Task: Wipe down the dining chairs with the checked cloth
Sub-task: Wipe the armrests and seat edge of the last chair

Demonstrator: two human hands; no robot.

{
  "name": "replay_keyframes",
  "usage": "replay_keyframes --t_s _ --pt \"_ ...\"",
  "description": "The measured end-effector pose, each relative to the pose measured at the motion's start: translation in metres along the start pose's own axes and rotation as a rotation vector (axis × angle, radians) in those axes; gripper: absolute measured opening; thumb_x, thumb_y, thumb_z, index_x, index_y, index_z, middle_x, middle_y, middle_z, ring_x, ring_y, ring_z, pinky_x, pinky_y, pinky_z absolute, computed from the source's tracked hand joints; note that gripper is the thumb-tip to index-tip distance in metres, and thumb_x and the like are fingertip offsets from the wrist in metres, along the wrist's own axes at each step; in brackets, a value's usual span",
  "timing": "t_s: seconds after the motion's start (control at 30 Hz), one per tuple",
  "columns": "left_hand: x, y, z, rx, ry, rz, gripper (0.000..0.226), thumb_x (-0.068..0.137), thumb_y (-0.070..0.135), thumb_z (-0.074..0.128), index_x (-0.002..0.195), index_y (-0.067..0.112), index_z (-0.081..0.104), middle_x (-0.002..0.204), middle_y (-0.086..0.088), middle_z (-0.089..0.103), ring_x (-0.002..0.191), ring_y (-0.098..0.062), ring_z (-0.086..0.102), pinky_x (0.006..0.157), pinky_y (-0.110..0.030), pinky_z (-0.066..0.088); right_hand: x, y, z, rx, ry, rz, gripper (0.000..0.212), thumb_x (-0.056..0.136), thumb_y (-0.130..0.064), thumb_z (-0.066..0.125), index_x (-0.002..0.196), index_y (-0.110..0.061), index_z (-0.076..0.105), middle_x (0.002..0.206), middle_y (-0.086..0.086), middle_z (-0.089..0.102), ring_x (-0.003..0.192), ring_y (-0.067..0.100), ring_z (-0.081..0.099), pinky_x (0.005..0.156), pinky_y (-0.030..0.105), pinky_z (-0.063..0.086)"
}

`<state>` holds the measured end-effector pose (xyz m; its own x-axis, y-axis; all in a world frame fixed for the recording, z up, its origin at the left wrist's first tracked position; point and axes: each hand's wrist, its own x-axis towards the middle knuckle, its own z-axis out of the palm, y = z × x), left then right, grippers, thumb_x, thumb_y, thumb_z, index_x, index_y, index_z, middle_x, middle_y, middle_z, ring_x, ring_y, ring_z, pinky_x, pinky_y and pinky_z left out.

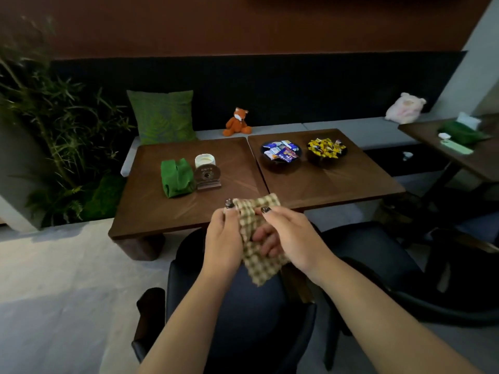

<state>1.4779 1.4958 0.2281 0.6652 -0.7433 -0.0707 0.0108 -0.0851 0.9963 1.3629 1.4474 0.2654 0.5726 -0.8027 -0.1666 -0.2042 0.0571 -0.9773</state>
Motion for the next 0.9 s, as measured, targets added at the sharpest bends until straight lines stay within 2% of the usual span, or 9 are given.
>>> replay_keyframes --t_s 0.1,0.27,0.33,0.43,0.5,0.57,0.7,0.8,0.9 --pt "-0.004 0.001 -0.006 -0.241 -0.145 -0.12 0.05 0.088 0.063 0.045 0.11 0.024 0.068 0.112 -0.005 0.07 0.106 -0.023 0.066 0.094 -0.048 0.05 -0.003 0.006 -0.003 -0.066 -0.061 -0.031 0.035 0.098 -0.008 0.04 0.122 -0.025 0.06 0.088 0.0 0.069 0.069 0.013 0.059 0.065 0.023 0.046" --pt "-0.007 -0.009 0.001 -0.165 -0.148 -0.101 0.012 0.095 0.019 0.059 0.106 0.025 0.059 0.107 0.0 0.069 0.094 -0.012 0.067 0.072 -0.024 0.052 -0.003 0.036 -0.021 -0.313 0.341 -0.184 0.034 0.086 -0.016 0.066 0.113 -0.036 0.06 0.108 -0.011 0.059 0.096 0.0 0.057 0.081 0.02 0.049" --pt "-0.007 -0.015 0.01 -0.217 -0.183 -0.129 0.014 0.097 0.016 0.056 0.106 0.025 0.061 0.103 0.003 0.071 0.091 -0.009 0.07 0.068 -0.02 0.052 0.0 0.043 -0.034 -0.124 0.337 -0.011 0.044 0.079 -0.023 0.075 0.118 -0.032 0.056 0.113 -0.012 0.056 0.102 0.002 0.056 0.082 0.023 0.048" --pt "-0.01 -0.027 0.026 -0.229 -0.218 -0.195 0.016 0.098 0.015 0.055 0.11 0.021 0.063 0.102 0.003 0.073 0.093 -0.011 0.07 0.07 -0.021 0.053 0.001 0.054 -0.057 0.194 0.091 0.295 0.042 0.074 -0.021 0.079 0.114 -0.015 0.066 0.106 -0.001 0.072 0.097 0.017 0.068 0.086 0.035 0.054" --pt "-0.012 -0.042 0.04 -0.132 -0.216 -0.219 0.013 0.097 0.016 0.056 0.107 0.017 0.064 0.1 0.001 0.072 0.09 -0.011 0.069 0.068 -0.02 0.052 0.0 0.068 -0.073 0.087 0.099 0.368 0.026 0.075 -0.02 0.079 0.1 -0.016 0.072 0.095 0.0 0.075 0.089 0.018 0.071 0.083 0.037 0.056" --pt "-0.012 -0.063 0.055 -0.06 -0.195 -0.267 0.012 0.098 0.014 0.053 0.104 0.014 0.064 0.094 0.0 0.071 0.081 -0.008 0.068 0.065 -0.02 0.051 -0.001 0.084 -0.091 -0.112 0.273 0.328 0.011 0.079 -0.02 0.075 0.089 -0.018 0.07 0.086 -0.001 0.073 0.082 0.018 0.069 0.074 0.035 0.057" --pt "-0.016 -0.102 0.083 -0.091 -0.083 -0.437 0.017 0.101 0.013 0.045 0.107 0.014 0.061 0.089 -0.003 0.075 0.076 -0.011 0.068 0.065 -0.024 0.05 -0.003 0.133 -0.13 -0.627 0.596 -0.05 0.016 0.08 -0.017 0.069 0.08 -0.012 0.054 0.08 0.003 0.057 0.073 0.019 0.055 0.059 0.031 0.04" --pt "-0.021 -0.134 0.106 -0.085 0.013 -0.533 0.018 0.102 0.015 0.043 0.11 0.012 0.059 0.094 -0.008 0.074 0.076 -0.014 0.067 0.068 -0.026 0.05 -0.004 0.178 -0.134 -0.717 0.428 -0.135 0.018 0.078 -0.007 0.067 0.091 -0.005 0.055 0.093 0.007 0.053 0.079 0.02 0.05 0.067 0.029 0.038" --pt "-0.025 -0.174 0.123 -0.048 0.104 -0.629 0.019 0.103 0.02 0.044 0.116 0.011 0.053 0.094 -0.006 0.072 0.078 -0.014 0.067 0.065 -0.026 0.05 0.005 0.231 -0.114 -0.736 -0.116 0.09 0.016 0.084 -0.013 0.057 0.095 -0.007 0.067 0.102 0.011 0.064 0.093 0.025 0.057 0.082 0.034 0.046"
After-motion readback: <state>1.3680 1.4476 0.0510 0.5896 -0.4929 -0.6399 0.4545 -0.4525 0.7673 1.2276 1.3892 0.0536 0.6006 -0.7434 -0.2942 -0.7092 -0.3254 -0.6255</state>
